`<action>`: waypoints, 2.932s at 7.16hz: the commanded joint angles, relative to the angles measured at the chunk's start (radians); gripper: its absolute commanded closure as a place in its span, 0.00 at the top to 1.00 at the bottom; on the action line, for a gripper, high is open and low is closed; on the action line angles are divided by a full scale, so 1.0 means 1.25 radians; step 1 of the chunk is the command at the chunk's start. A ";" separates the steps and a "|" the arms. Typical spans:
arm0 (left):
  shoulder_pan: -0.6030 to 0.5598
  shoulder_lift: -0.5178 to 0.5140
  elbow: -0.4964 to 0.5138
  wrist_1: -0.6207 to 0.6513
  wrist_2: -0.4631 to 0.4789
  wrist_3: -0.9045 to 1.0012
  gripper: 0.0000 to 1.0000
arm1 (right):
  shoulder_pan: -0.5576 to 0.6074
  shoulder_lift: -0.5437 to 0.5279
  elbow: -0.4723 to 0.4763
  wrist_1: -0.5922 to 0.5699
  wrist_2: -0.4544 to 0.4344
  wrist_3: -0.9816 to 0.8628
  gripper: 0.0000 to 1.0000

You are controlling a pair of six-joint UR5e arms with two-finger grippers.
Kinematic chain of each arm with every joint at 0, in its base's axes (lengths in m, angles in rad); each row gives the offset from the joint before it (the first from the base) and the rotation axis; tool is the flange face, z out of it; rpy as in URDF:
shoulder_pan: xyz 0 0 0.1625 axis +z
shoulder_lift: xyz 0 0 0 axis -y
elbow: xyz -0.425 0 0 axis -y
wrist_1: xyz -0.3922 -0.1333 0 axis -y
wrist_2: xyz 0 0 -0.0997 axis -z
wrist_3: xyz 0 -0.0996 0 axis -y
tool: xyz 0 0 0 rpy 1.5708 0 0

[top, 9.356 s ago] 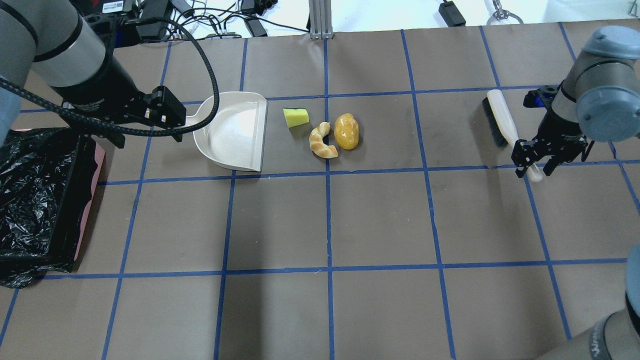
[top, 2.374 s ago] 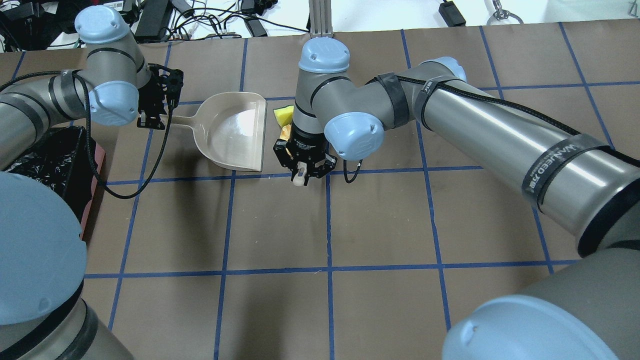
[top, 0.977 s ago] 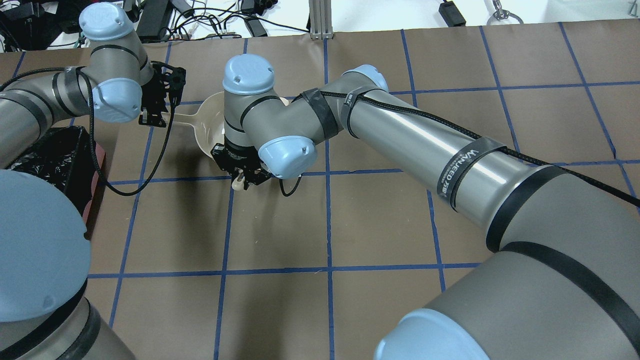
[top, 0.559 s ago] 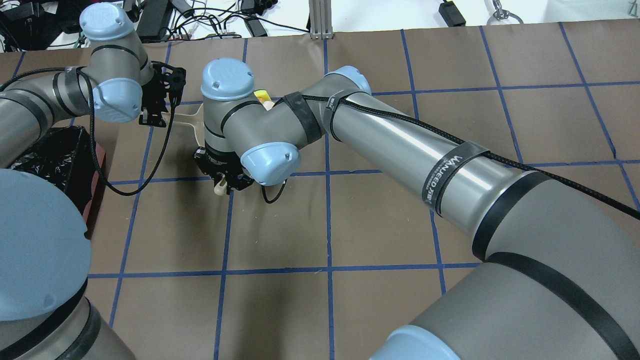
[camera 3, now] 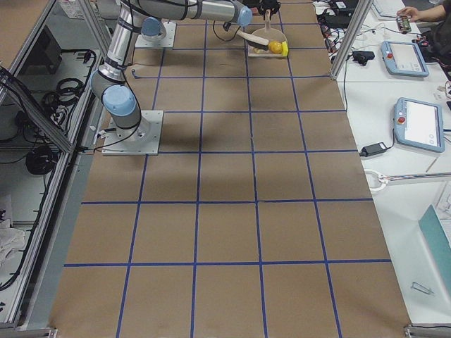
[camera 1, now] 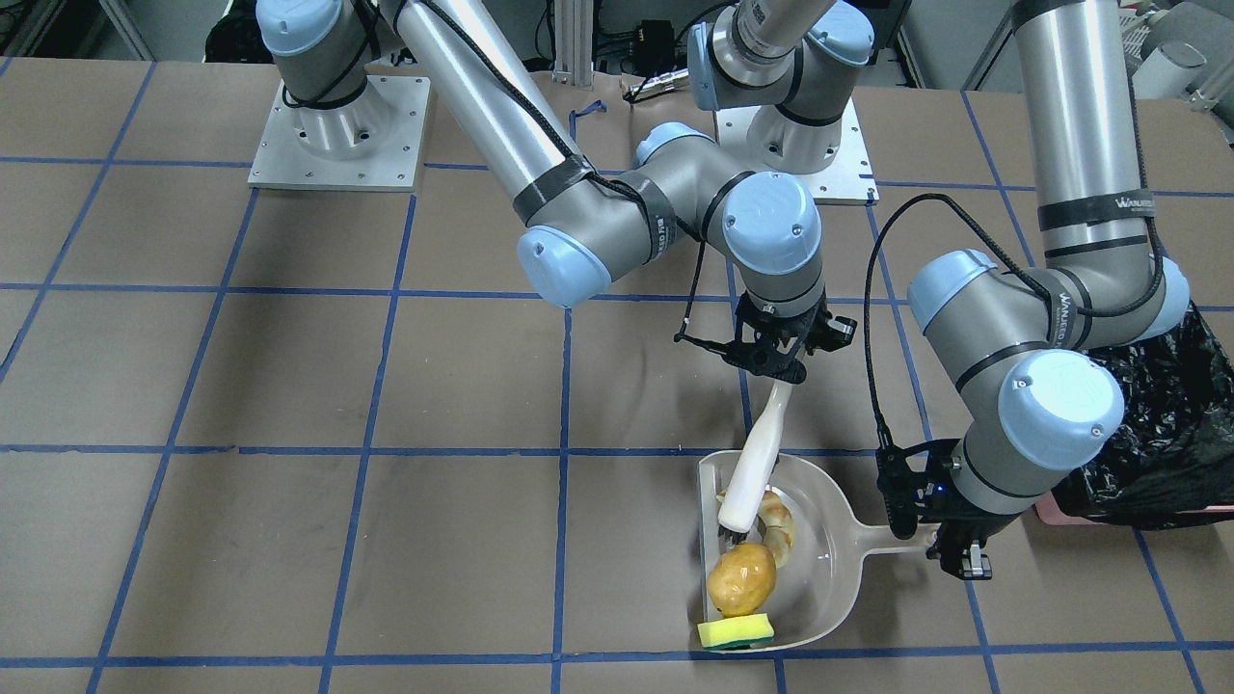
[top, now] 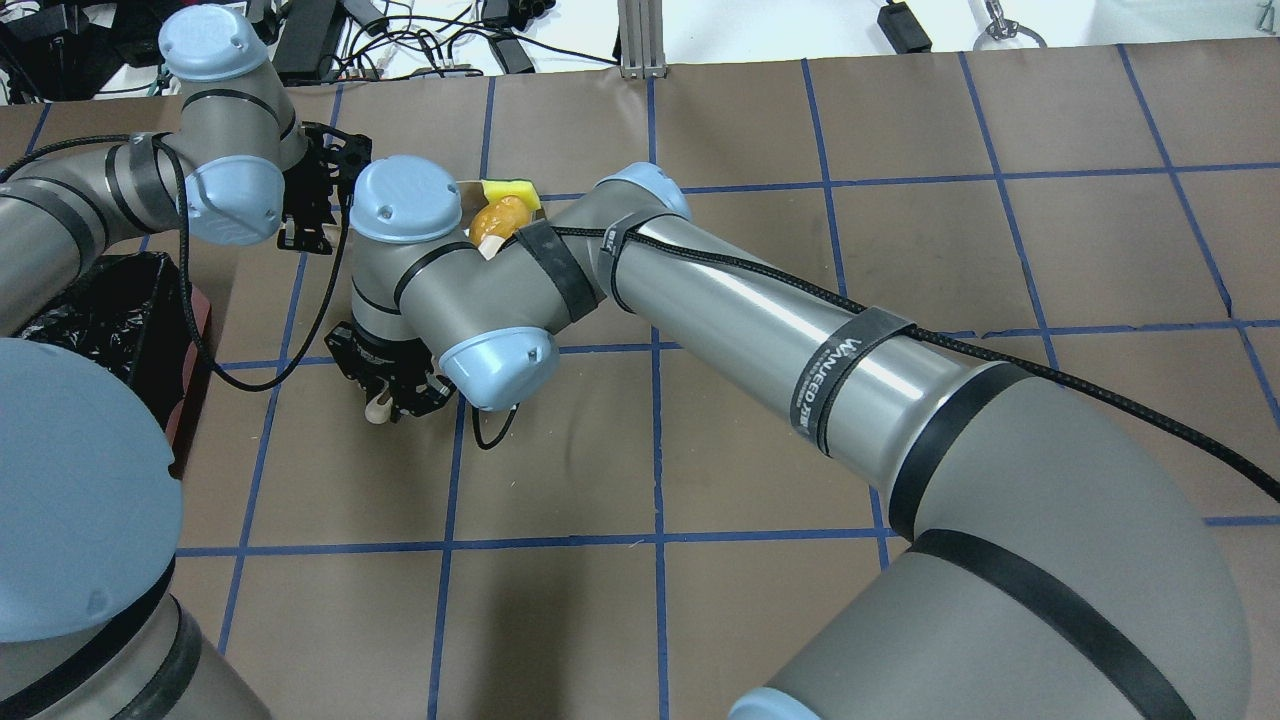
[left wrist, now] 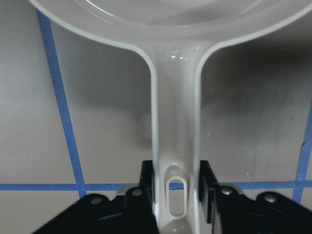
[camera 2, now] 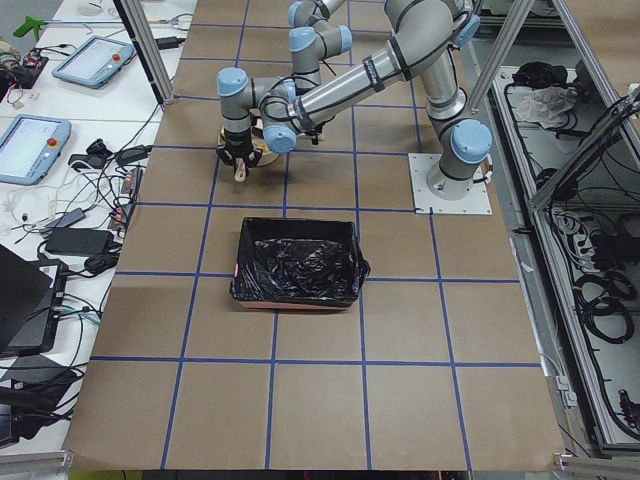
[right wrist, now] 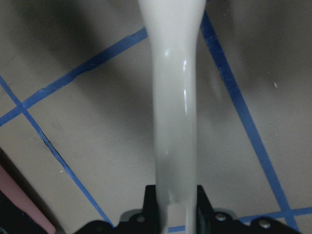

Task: Sweep and dump trash into bin
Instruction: 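Sweep the remaining items into the dustpan with the brush, then lift the brush away with the right gripper while the left raises the dustpan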

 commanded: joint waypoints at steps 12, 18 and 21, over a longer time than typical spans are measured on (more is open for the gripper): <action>0.000 0.000 0.000 -0.002 0.001 0.000 0.00 | -0.105 -0.209 0.029 0.395 -0.227 -0.327 0.00; 0.000 0.000 0.000 -0.002 0.000 0.000 0.00 | -0.382 -0.328 0.128 0.479 -0.333 -0.708 0.00; 0.000 0.000 0.000 -0.002 0.000 0.000 0.00 | -0.494 -0.339 0.159 0.468 -0.380 -0.868 0.00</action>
